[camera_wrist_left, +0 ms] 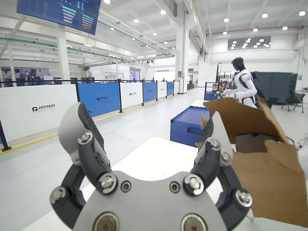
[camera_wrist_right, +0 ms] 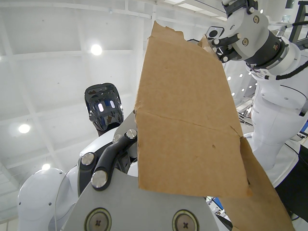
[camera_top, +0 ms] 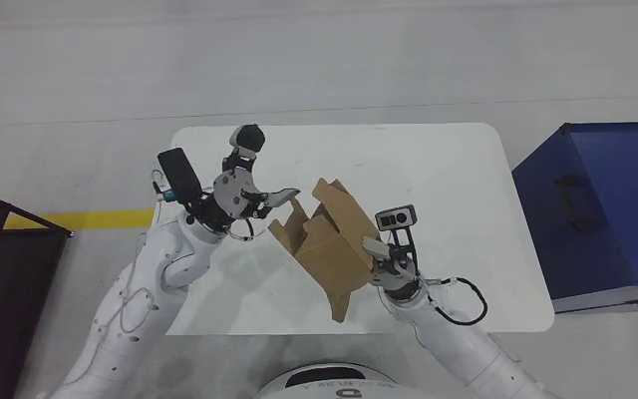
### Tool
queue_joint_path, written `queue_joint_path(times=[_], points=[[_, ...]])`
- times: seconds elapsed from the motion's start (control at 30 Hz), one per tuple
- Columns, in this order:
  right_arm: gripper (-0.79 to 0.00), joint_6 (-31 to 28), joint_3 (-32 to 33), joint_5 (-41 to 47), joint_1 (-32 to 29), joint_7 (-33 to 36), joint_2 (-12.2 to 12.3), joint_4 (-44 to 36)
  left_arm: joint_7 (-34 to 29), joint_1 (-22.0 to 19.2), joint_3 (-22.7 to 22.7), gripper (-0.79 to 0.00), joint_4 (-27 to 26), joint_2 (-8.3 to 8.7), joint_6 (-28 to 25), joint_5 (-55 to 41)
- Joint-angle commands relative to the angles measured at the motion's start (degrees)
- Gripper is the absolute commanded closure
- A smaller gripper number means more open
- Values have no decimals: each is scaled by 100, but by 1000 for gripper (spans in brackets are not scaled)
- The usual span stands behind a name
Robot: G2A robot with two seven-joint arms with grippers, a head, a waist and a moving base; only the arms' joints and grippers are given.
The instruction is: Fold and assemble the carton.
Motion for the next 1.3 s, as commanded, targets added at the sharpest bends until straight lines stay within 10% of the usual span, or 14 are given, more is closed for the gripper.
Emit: queue_joint_path(times=[0.0, 0.87, 1.27], points=[[0, 30, 55, -39, -50, 29, -32, -24, -138, -125, 110, -785, 15, -21, -102, 112], [0, 515, 69, 24, -6, 514, -503, 284, -416, -712, 767, -785, 322, -245, -703, 429], [0, 596, 154, 191, 61, 595, -602, 481, 26, -521, 353, -785, 377, -241, -718, 369]])
